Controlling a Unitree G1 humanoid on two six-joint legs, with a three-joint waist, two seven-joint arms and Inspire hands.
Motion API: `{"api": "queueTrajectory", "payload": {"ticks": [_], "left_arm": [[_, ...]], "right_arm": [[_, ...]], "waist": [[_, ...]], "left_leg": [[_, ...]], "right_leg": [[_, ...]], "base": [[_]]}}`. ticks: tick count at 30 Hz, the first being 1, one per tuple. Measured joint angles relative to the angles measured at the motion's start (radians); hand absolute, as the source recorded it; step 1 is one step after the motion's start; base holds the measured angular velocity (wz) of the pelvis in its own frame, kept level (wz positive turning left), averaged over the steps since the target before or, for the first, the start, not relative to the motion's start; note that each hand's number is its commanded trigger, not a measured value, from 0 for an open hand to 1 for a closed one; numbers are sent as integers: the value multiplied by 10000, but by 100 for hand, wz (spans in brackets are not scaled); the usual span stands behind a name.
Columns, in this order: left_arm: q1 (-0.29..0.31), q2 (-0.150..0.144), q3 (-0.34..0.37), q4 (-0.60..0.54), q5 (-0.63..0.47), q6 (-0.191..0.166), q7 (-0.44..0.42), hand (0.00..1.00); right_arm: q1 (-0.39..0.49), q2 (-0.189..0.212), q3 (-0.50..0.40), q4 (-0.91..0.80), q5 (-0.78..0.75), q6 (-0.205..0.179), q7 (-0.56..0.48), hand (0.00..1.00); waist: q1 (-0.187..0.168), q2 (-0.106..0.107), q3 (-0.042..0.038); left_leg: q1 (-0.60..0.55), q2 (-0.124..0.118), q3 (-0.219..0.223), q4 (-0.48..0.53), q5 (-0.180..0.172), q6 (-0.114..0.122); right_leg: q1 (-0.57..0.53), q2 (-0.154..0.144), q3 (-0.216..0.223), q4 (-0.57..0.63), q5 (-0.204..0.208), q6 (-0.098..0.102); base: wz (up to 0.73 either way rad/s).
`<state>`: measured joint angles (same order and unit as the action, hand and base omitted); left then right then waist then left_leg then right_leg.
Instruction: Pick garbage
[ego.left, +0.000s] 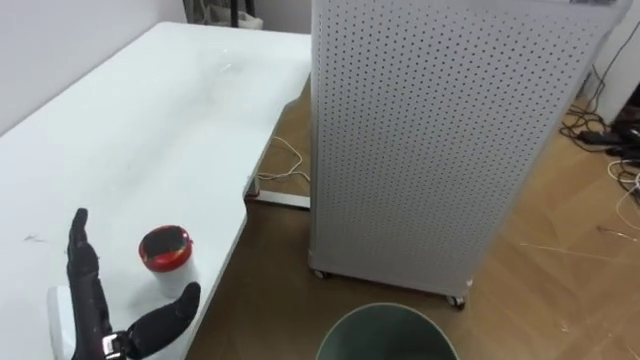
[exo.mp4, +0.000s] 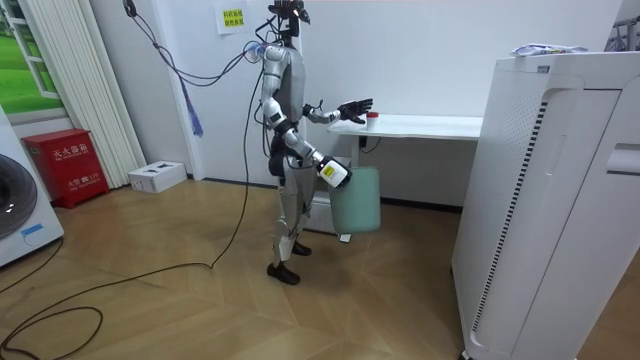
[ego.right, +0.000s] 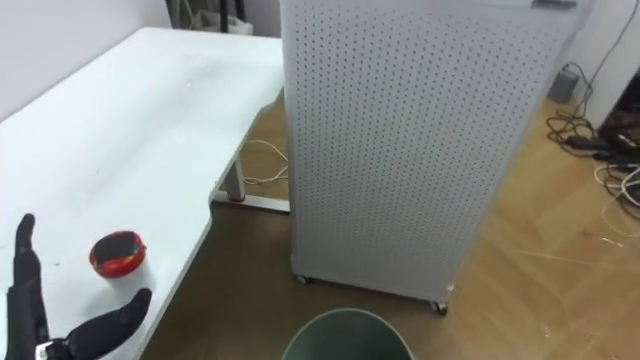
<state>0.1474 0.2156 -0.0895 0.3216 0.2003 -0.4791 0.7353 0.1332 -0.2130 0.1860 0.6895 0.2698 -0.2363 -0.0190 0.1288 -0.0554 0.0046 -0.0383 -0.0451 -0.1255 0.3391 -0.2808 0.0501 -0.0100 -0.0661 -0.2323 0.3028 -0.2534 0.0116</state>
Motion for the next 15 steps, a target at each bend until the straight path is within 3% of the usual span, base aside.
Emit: {"api": "queueTrajectory", "payload": {"ticks": [8,15], "left_arm": [[285,10,-2,171,-52,54,-16,0],[284,11,-34,976,-887,64,-93,0]], "right_arm": [[168,-6,60,-39,-59,0,96,100],[132,-12,90,-80,-128,0,109,100]], "waist": [[9,-82,21],[-176,-88,95]], "left_leg": [[360,-10,-149,-285,0,0],[657,2,-135,-396,0,0]], "right_leg": [[562,56,-180,-584,66,79],[984,114,-174,-864,86,96]], "base": [[6],[4]]}}
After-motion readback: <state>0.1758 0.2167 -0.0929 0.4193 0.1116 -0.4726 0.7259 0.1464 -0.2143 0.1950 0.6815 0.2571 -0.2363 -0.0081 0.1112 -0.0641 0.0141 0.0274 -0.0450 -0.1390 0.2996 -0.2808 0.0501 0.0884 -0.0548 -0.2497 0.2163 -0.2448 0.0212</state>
